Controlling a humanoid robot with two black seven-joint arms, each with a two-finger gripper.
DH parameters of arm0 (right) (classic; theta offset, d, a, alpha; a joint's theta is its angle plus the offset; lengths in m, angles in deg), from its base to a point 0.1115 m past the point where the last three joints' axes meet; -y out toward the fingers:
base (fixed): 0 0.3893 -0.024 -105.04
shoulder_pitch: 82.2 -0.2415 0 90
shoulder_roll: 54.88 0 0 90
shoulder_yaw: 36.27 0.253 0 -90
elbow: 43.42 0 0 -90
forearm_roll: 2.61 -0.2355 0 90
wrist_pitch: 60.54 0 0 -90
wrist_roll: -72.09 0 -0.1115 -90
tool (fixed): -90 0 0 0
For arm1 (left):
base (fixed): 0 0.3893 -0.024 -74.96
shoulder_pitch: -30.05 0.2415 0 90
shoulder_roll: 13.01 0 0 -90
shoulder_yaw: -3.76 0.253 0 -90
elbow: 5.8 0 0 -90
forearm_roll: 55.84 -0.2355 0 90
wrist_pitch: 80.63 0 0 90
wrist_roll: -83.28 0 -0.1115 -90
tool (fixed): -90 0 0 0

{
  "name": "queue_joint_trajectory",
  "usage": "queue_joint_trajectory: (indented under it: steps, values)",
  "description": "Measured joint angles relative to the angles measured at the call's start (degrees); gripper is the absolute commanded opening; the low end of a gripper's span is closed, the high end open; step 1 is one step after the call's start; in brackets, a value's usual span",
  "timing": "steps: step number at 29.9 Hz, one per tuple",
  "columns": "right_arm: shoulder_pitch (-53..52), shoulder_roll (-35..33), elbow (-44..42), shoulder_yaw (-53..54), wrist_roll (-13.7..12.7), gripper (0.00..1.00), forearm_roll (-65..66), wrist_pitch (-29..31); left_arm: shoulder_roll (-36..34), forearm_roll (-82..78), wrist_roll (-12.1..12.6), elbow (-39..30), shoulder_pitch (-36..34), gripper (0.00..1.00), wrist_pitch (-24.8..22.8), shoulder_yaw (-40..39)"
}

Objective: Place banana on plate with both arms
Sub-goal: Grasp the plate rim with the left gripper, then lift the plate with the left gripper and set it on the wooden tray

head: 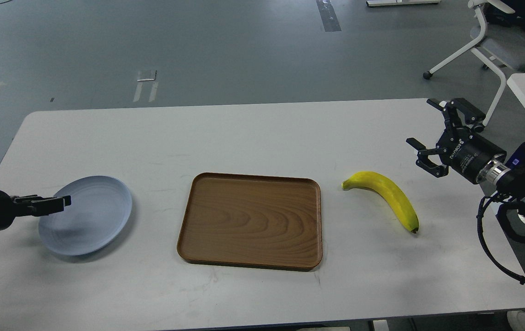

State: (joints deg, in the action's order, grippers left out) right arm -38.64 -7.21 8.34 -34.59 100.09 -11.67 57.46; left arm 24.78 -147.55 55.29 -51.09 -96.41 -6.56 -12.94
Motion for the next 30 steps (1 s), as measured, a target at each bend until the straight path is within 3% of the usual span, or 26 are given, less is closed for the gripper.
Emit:
queue_joint_trajectory:
  steps: [11,19,20,24,25,28,30]
  values:
    - [0.1,0.5,0.0,0.0,0.0,1.0,0.0,0.0,0.1,0.1,0.0,2.2,1.3,0.81,0.0,0.0]
    - [0.2,0.5,-0.1,0.0,0.0,1.0,0.0,0.0,0.2,1.7,0.0,2.3,2.9,0.62,0.1,0.0]
    - [0.1,0.5,-0.1,0.0,0.0,1.0,0.0,0.0,0.2,1.8,0.0,2.3,3.0,0.59,0.1,0.0]
    - [0.1,0.5,0.0,0.0,0.0,1.0,0.0,0.0,0.2,2.0,0.0,2.5,3.4,0.21,0.0,0.0]
    - [0.1,0.5,0.0,0.0,0.0,1.0,0.0,0.0,0.2,2.0,0.0,2.5,3.5,0.19,0.0,0.0]
    - [0.1,0.5,0.0,0.0,0.0,1.0,0.0,0.0,0.2,2.1,0.0,2.5,3.5,0.0,0.0,0.0]
    - [0.2,0.5,0.0,0.0,0.0,1.0,0.0,0.0,0.2,2.1,0.0,2.5,3.6,0.0,0.0,0.0]
